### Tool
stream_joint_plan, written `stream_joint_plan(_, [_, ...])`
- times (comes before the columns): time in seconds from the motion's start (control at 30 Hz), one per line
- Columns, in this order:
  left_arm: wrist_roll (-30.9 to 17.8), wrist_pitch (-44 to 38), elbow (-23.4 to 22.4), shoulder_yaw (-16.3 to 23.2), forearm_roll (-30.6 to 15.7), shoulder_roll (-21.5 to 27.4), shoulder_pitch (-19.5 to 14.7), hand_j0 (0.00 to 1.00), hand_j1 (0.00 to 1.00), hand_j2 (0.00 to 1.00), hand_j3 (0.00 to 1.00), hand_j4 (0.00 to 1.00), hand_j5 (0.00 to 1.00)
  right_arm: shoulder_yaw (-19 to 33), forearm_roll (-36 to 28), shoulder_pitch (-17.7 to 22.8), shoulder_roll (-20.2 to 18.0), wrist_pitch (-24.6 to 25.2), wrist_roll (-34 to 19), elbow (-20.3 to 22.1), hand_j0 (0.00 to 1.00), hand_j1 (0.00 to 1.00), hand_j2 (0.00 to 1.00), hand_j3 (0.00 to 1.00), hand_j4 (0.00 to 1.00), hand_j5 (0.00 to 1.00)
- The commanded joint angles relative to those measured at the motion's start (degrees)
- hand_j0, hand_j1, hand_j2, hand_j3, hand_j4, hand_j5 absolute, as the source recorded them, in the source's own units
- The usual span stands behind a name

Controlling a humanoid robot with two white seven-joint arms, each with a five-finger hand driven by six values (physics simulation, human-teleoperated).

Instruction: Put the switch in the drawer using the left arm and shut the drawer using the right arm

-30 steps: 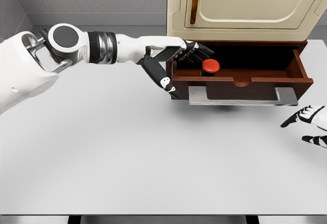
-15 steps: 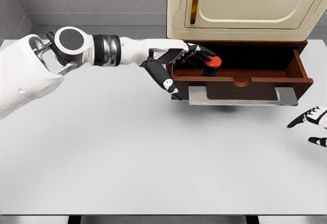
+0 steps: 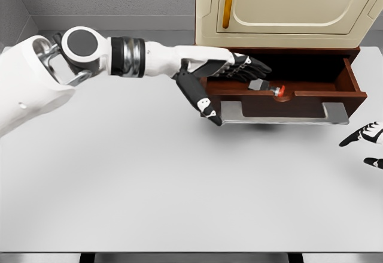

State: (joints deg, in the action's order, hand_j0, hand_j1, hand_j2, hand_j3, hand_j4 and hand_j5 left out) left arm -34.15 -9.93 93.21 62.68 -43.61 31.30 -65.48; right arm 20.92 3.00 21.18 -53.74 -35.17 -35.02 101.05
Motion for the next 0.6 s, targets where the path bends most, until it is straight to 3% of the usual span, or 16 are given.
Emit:
stream_joint_plan(0.0, [-0.85, 5.62, 5.58, -0.19, -2.8, 5.43, 0.0, 1.0, 1.0, 1.0, 1.0, 1.0, 1.0, 0.0, -0.46, 0.0, -0.14, 0.17, 0.02, 0.02, 0.68, 0.68, 0.68, 0.68, 0.68, 0.68])
stream_joint_plan(0.07, [-0.85, 10.98, 7.16, -0.45, -5.61, 9.21, 0.0, 1.0, 1.0, 1.0, 1.0, 1.0, 1.0, 0.09, -1.33, 0.0, -0.32, 0.17, 0.02, 0.02, 0.68, 0.68, 0.68, 0.68, 0.68, 0.68])
stream_joint_plan(0.23, [-0.85, 23.89, 7.6, -1.42, -14.84, 26.25, 0.09, 1.0, 1.0, 1.0, 1.0, 1.0, 1.0, 0.09, -1.69, -0.26, -0.41, 0.17, 0.02, 0.02, 0.65, 0.65, 0.65, 0.65, 0.65, 0.65])
stream_joint_plan(0.3, [-0.85, 28.03, 7.25, -1.51, -15.28, 32.59, 2.37, 1.0, 1.0, 1.0, 1.0, 1.0, 1.0, 0.09, -1.69, -0.7, -0.41, 0.17, 0.02, 0.02, 0.63, 0.63, 0.63, 0.63, 0.63, 0.63])
stream_joint_plan(0.33, [-0.85, 29.79, 6.81, -1.51, -14.23, 34.88, 5.7, 1.0, 1.0, 1.0, 1.0, 1.0, 1.0, 0.09, -1.69, -0.79, -0.41, 0.17, 0.02, 0.02, 0.62, 0.62, 0.62, 0.62, 0.62, 0.62])
stream_joint_plan(0.4, [-0.85, 33.48, 4.52, -1.51, -8.78, 34.44, 10.37, 1.0, 1.0, 1.0, 1.0, 1.0, 1.0, 0.0, -1.69, -1.05, -0.84, 0.17, 0.02, 0.02, 0.59, 0.59, 0.59, 0.59, 0.59, 0.59])
stream_joint_plan(0.5, [-0.85, 33.75, 4.35, -2.73, -7.02, 33.3, 10.9, 1.0, 1.0, 1.0, 1.0, 1.0, 1.0, -0.52, -1.69, -1.93, -1.46, 0.17, 0.02, 0.02, 0.59, 0.59, 0.59, 0.59, 0.59, 0.59])
stream_joint_plan(0.53, [-0.85, 33.75, 3.74, -5.19, -7.02, 31.89, 12.03, 1.0, 1.0, 1.0, 1.0, 1.0, 1.0, -0.53, -1.69, -2.02, -1.64, 0.17, 0.02, 0.02, 0.59, 0.59, 0.59, 0.59, 0.59, 0.59])
stream_joint_plan(0.57, [-0.85, 33.66, 3.12, -10.18, -7.02, 31.72, 16.06, 1.0, 1.0, 1.0, 1.0, 1.0, 1.0, -0.61, -1.69, -2.2, -1.64, 0.17, 0.02, 0.02, 0.59, 0.59, 0.59, 0.59, 0.59, 0.59])
